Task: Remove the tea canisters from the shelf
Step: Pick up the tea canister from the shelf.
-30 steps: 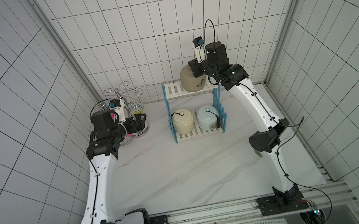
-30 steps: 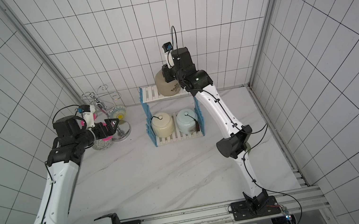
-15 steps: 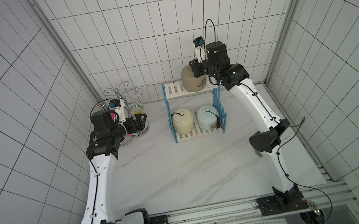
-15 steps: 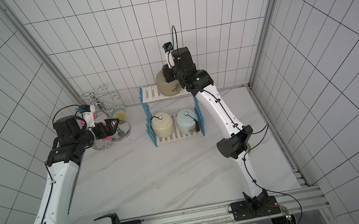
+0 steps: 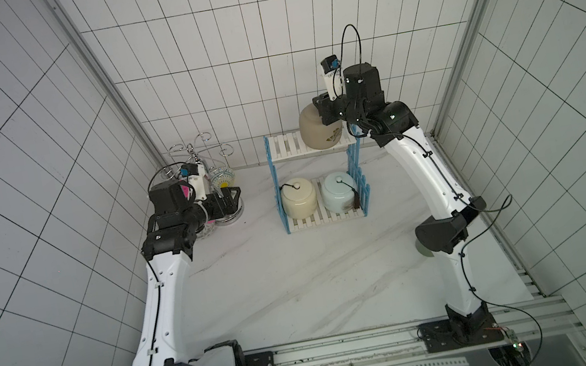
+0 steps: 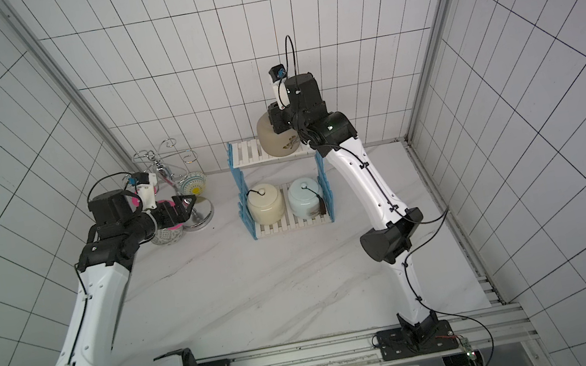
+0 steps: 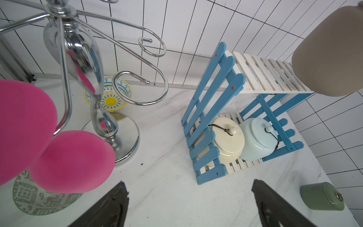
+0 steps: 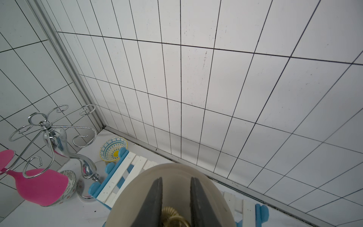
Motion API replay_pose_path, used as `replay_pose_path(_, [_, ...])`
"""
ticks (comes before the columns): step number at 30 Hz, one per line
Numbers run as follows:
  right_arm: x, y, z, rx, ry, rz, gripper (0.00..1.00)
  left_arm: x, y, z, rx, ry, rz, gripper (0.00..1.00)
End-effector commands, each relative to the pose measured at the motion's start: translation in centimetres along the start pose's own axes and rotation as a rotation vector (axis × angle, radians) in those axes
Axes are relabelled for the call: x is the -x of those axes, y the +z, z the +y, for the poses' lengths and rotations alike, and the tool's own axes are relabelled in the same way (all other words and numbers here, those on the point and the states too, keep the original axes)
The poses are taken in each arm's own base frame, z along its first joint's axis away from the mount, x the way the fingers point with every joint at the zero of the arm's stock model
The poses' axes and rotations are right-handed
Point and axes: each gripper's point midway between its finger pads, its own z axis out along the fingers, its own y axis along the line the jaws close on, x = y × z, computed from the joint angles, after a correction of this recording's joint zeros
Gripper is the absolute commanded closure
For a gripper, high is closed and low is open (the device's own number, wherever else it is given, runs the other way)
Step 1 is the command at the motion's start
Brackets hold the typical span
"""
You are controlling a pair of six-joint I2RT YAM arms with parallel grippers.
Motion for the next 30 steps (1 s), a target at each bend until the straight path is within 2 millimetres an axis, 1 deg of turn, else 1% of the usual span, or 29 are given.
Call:
replay_pose_path(1, [5.8,-3.4,0.4,0.012,0.006,-0.183,1.0,0.2,-0.1,-0.3,-0.019,0.027,-0.016,0.01])
replay_pose_path(7, [5.3,-2.1,0.0,-0.006,-0.003,-0.186,1.0,0.2,-0.2,-0.3,-0.016,0.029,-0.018,0.01])
replay_pose_path(13, [4.5,-0.1,-1.3,-0.027,0.014,-0.188,1.0,0.2,-0.2,-0.3,-0.015,0.031,-0.016,0.01])
replay_pose_path(17, [3.8,0.8,-1.3,-0.019,0.019,-0.172,1.0,0.2,-0.1,-0.2,-0.013,0.033,-0.015,0.01])
replay_pose_path(22, [4.2,0.1,-0.9,-0.008,0.021,-0.177,1.0,0.1,0.0,-0.2,-0.016,0.031,-0.011,0.01])
replay_pose_path(30, [5.4,-2.1,-0.3,0.006,0.018,-0.191,1.0,0.1,0.0,-0.3,-0.019,0.03,-0.012,0.01])
